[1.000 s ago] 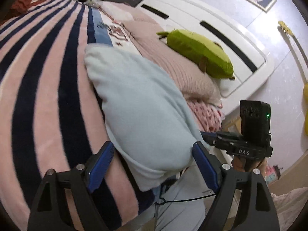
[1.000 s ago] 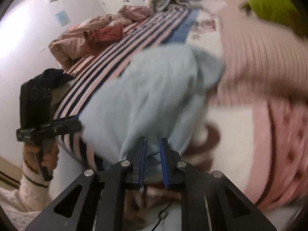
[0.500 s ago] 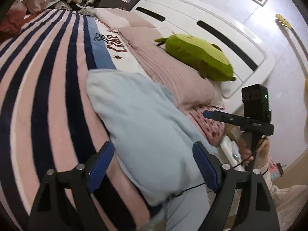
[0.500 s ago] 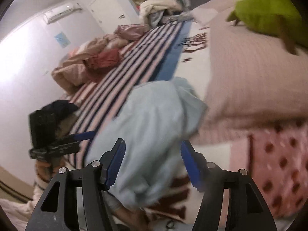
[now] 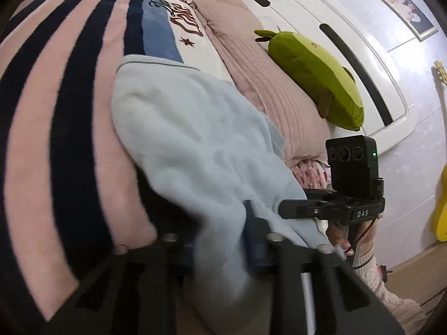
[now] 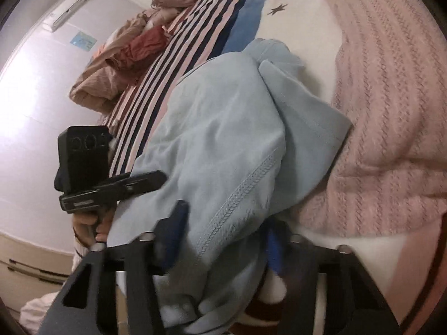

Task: Fold small clothes
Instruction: 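Grasp the folded shirt with both grippers and lift it off the bed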

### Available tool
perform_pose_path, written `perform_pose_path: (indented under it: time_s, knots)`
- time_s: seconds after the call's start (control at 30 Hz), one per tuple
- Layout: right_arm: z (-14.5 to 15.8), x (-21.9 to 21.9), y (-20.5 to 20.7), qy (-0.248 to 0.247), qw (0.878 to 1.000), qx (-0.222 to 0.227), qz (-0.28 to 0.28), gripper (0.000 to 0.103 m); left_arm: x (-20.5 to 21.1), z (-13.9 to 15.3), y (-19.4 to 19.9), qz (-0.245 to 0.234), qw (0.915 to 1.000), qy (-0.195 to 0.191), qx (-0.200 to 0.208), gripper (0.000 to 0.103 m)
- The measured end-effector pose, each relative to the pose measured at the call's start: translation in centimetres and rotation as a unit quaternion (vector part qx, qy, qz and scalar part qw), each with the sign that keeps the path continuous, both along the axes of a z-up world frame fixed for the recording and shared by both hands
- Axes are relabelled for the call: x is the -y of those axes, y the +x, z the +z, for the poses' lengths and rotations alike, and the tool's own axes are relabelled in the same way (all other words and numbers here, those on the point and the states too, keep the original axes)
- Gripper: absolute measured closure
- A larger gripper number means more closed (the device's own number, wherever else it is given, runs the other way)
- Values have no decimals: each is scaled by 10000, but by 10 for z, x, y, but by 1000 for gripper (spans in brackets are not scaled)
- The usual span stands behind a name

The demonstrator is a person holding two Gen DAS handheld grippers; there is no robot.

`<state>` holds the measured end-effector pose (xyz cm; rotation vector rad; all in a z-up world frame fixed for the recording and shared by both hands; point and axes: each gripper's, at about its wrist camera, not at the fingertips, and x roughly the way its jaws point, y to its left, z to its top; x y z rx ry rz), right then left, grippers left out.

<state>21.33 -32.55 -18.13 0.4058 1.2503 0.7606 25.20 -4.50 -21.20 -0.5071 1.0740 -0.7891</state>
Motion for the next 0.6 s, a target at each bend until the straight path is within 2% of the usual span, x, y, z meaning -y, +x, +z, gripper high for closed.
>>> perform_pose_path:
  time_s: [0.03, 0.1, 0.23, 0.37, 0.53, 0.6]
  knots:
    - [0, -1, 0, 21, 10000, 35, 2, 80, 1, 2, 1, 26, 10000, 40, 53, 90]
    - [4, -2, 2, 112, 9998, 132, -16, 86, -2, 13, -4, 77, 9997, 12, 219, 91]
    - [33, -6, -9, 237, 9982, 557, 32, 88, -8, 47, -17, 145, 9975, 104, 686, 92]
    - [72, -25, -21, 337, 9942, 1007, 162, 89, -24, 95, -35, 277, 9914, 257, 1256, 92]
    - [128, -65, -30, 615, 9841, 1624, 365, 89, -56, 161, -62, 510, 9782, 603, 1923, 92]
    - [148, -84, -34, 707, 9788, 1868, 464, 89, -78, 190, -77, 707, 9698, 812, 2188, 92]
